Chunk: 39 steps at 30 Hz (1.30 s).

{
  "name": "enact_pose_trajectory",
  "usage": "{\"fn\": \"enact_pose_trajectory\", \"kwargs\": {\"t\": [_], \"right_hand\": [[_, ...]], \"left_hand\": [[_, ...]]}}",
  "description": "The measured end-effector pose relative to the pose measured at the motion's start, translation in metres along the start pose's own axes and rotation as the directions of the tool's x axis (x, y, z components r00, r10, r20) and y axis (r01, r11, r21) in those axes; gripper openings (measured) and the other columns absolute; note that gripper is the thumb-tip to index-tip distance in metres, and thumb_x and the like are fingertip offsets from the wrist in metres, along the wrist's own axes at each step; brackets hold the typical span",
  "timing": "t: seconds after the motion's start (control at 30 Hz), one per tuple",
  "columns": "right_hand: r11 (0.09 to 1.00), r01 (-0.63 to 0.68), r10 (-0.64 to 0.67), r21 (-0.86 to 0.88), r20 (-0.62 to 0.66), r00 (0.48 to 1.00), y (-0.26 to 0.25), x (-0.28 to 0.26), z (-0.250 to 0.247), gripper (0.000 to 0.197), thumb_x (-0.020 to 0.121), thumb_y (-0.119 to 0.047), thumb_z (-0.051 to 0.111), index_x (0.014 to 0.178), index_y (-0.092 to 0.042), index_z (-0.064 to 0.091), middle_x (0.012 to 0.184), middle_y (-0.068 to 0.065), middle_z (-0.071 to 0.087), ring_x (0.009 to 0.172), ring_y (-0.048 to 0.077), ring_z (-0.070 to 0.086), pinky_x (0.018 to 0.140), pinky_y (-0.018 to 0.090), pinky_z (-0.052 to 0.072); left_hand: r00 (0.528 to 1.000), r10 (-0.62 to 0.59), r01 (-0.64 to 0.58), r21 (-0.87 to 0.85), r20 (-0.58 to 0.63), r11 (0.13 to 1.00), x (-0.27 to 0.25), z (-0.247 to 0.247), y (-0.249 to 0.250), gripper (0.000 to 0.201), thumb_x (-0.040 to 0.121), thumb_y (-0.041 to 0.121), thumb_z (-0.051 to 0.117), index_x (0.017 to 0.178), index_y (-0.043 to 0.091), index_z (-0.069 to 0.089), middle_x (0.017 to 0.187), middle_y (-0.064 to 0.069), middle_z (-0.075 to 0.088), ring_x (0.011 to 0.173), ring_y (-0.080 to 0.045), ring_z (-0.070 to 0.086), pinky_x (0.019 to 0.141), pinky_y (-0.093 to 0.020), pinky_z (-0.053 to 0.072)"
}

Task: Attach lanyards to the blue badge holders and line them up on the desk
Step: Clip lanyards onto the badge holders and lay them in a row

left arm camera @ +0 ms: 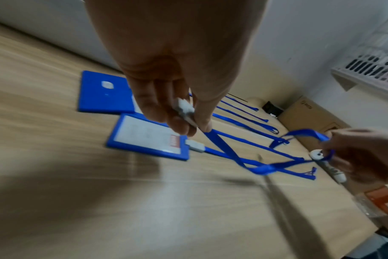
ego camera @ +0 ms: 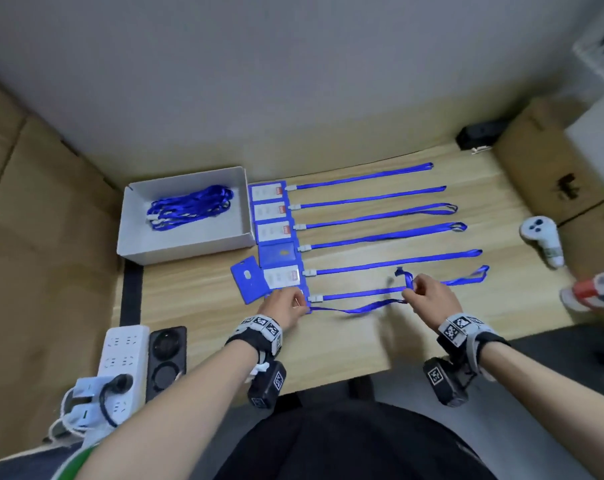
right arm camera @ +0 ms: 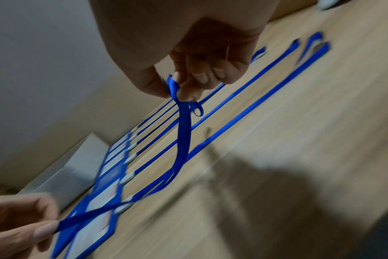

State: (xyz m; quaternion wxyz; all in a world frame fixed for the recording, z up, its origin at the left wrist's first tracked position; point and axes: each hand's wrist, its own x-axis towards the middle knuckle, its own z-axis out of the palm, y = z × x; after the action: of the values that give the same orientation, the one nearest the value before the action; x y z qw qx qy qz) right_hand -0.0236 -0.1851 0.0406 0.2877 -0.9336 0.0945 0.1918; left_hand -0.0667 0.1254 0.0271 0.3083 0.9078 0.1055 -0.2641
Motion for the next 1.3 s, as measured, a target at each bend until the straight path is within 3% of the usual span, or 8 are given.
{"fn": "enact_pose_trajectory", "kwargs": {"t": [0.13,0.43,0.7,0.87,0.97,1.1,1.23,1.3], "right_hand": [[0.988,-0.156,0.157,0.018,-0.090,0.984,0.062,0.005,-0.027,0.026,0.079,-0.035,0.057,0.072,-0.011,0.048,0.068,0.009,0.064,0.069,0.032,0.058,0.065,0.038,0.045],[0.936,-0.319,0.336,0.151,-0.111,0.935,0.136,0.022,-0.040,0.023,0.090,-0.028,0.058,0.082,-0.007,0.062,0.083,0.015,0.067,0.081,0.034,0.061,0.072,0.038,0.046],[0.846,-0.525,0.519,0.095,0.085,0.851,0.133,0.033,-0.038,0.039,0.084,-0.030,0.060,0.108,-0.001,0.051,0.082,0.011,0.058,0.075,0.030,0.057,0.062,0.033,0.042],[0.845,-0.474,0.517,0.247,-0.146,0.844,0.121,0.029,-0.050,0.049,0.084,-0.023,0.060,0.124,-0.014,0.033,0.093,0.012,0.058,0.083,0.036,0.057,0.073,0.039,0.047],[0.861,-0.336,0.418,0.381,-0.154,0.895,0.103,0.032,-0.055,0.038,0.084,-0.016,0.059,0.120,-0.020,0.045,0.087,0.005,0.061,0.080,0.030,0.057,0.067,0.035,0.043],[0.903,-0.008,0.043,0.429,-0.073,0.996,0.058,0.031,-0.046,0.016,0.083,-0.015,0.063,0.094,-0.026,0.067,0.079,-0.005,0.064,0.077,0.019,0.059,0.069,0.029,0.046],[0.932,0.236,-0.269,0.276,0.085,0.959,0.020,0.030,-0.030,0.009,0.084,-0.030,0.066,0.087,-0.032,0.075,0.097,-0.012,0.069,0.098,0.008,0.053,0.088,0.030,0.042],[0.933,0.228,-0.276,0.279,0.143,0.951,0.007,0.025,-0.029,0.010,0.087,-0.031,0.065,0.084,-0.032,0.074,0.090,-0.013,0.069,0.089,0.002,0.054,0.082,0.029,0.041]], "left_hand": [[0.996,0.074,-0.072,-0.051,0.040,0.996,0.012,0.018,0.043,0.010,0.089,0.016,0.064,0.088,0.014,0.074,0.080,0.002,0.067,0.078,-0.015,0.062,0.072,-0.023,0.045],[0.985,0.110,-0.085,-0.176,0.136,0.981,0.027,0.050,0.106,0.029,0.098,0.003,0.052,0.125,0.005,0.063,0.114,-0.010,0.069,0.093,-0.019,0.071,0.085,-0.020,0.052],[0.988,0.108,-0.071,-0.290,0.114,0.954,0.033,0.060,0.137,0.012,0.085,0.019,0.076,0.086,0.007,0.073,0.073,-0.008,0.075,0.069,-0.020,0.073,0.074,-0.032,0.062],[0.981,0.146,-0.101,-0.315,0.124,0.944,0.034,0.054,0.145,0.011,0.089,0.015,0.070,0.090,0.005,0.075,0.076,-0.012,0.073,0.063,-0.015,0.065,0.068,-0.025,0.059],[0.979,0.151,-0.100,-0.328,0.135,0.939,0.036,0.051,0.148,0.017,0.096,0.007,0.058,0.102,0.002,0.073,0.085,-0.014,0.073,0.069,-0.013,0.065,0.073,-0.024,0.059],[0.980,0.165,-0.113,-0.365,0.115,0.924,0.035,0.047,0.154,0.020,0.097,0.004,0.054,0.107,0.000,0.070,0.084,-0.013,0.072,0.070,-0.013,0.065,0.071,-0.023,0.058],[0.981,0.179,-0.130,-0.412,0.081,0.902,0.030,0.039,0.158,0.018,0.096,0.001,0.053,0.100,-0.001,0.070,0.078,-0.012,0.069,0.066,-0.016,0.062,0.069,-0.029,0.056],[0.982,0.180,-0.143,-0.417,0.051,0.898,0.028,0.034,0.156,0.017,0.095,0.001,0.053,0.093,0.004,0.070,0.077,-0.012,0.070,0.065,-0.016,0.062,0.070,-0.032,0.057]]}}
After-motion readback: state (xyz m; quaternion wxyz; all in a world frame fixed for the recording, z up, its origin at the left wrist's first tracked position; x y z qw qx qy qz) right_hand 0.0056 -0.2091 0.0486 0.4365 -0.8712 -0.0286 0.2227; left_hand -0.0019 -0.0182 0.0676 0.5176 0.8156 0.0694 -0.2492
